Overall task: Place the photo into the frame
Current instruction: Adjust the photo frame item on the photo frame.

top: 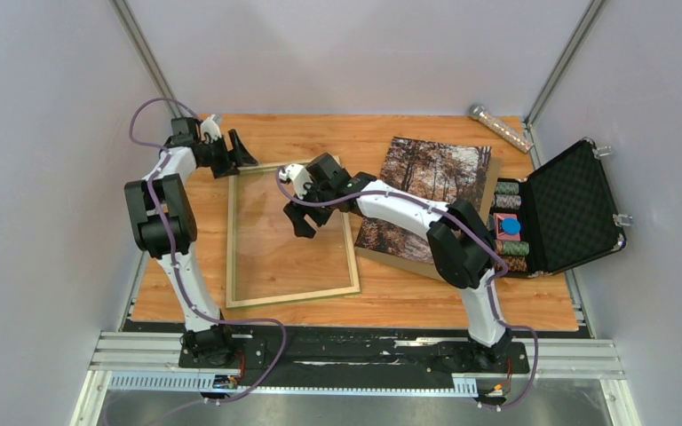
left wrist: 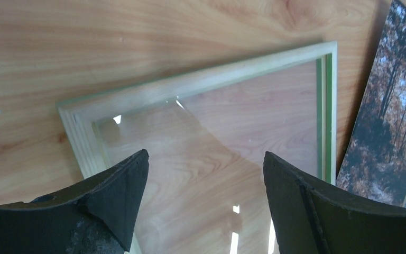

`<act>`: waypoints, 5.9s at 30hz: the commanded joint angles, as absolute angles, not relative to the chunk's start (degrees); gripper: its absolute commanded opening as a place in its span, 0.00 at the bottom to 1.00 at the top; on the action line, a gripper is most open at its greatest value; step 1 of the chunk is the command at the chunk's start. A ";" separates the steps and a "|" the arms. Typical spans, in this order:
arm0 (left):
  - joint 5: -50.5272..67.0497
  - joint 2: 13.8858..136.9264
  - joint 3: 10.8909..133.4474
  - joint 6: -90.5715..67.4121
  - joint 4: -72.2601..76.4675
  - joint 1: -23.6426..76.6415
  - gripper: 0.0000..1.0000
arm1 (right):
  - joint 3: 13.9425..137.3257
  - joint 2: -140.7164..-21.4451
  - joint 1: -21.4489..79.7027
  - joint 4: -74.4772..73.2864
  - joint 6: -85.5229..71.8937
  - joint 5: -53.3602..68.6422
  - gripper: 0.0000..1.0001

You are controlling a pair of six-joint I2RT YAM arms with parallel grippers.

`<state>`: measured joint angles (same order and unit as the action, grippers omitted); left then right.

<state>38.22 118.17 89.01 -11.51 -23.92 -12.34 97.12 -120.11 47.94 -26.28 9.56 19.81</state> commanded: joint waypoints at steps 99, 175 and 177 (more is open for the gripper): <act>20.89 97.81 70.15 28.18 -68.24 -15.82 0.91 | 79.94 -110.42 43.07 -24.52 8.64 17.20 0.70; 30.19 104.57 71.71 18.25 -56.62 -15.24 0.89 | 78.40 -110.45 35.16 -24.48 2.64 20.17 0.74; 30.18 104.98 71.00 18.00 -56.02 -15.22 0.93 | 79.00 -110.97 34.71 -24.68 1.74 21.10 0.75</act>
